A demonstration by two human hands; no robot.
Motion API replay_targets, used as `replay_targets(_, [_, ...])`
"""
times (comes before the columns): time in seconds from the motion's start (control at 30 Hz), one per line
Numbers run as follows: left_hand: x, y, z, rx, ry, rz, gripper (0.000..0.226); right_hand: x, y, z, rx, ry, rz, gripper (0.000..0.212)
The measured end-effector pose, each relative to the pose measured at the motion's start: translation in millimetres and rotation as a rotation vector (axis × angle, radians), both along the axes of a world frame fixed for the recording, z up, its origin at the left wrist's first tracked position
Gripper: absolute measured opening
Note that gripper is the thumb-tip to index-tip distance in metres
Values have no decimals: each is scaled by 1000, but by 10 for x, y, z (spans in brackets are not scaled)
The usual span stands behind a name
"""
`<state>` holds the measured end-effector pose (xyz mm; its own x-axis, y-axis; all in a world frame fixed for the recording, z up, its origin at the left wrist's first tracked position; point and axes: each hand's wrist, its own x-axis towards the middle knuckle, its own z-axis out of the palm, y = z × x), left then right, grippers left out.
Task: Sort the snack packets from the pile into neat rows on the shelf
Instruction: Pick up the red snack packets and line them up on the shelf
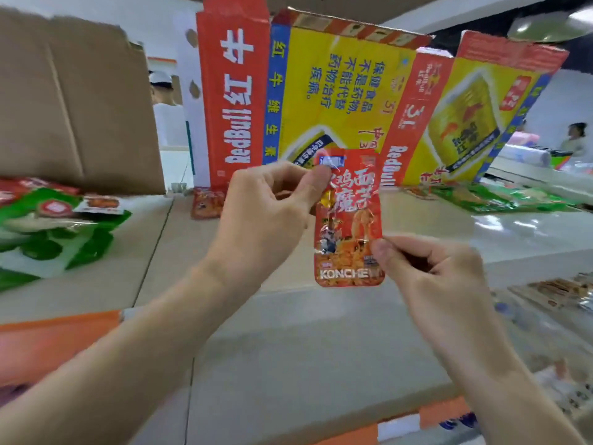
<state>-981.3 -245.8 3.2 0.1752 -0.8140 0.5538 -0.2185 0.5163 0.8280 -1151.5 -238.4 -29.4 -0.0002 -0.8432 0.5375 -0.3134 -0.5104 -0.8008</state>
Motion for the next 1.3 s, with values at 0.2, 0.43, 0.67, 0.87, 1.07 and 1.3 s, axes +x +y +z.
replay_targets(0.2, [574, -92, 364, -7, 41, 283, 16, 549, -623, 346, -131, 124, 232, 15])
replay_targets(0.43, [1107, -447, 576, -22, -110, 525, 21, 1033, -1073, 724, -208, 393, 308, 34])
replay_targets(0.67, [1547, -1046, 473, 198, -477, 656, 28, 1573, -1628, 782, -160, 822, 224, 18])
replay_targets(0.87, [1666, -1270, 69, 455, -759, 638, 32, 1734, -1797, 390, -168, 1030, 297, 19])
replay_targets(1.07, [1603, -1300, -50, 594, -784, 613, 19, 1698, -1711, 317, -182, 1102, 186, 27])
replay_targets(1.3, [1580, -1282, -88, 664, -902, 544, 17, 1714, -1487, 292, -348, 1218, 184, 27])
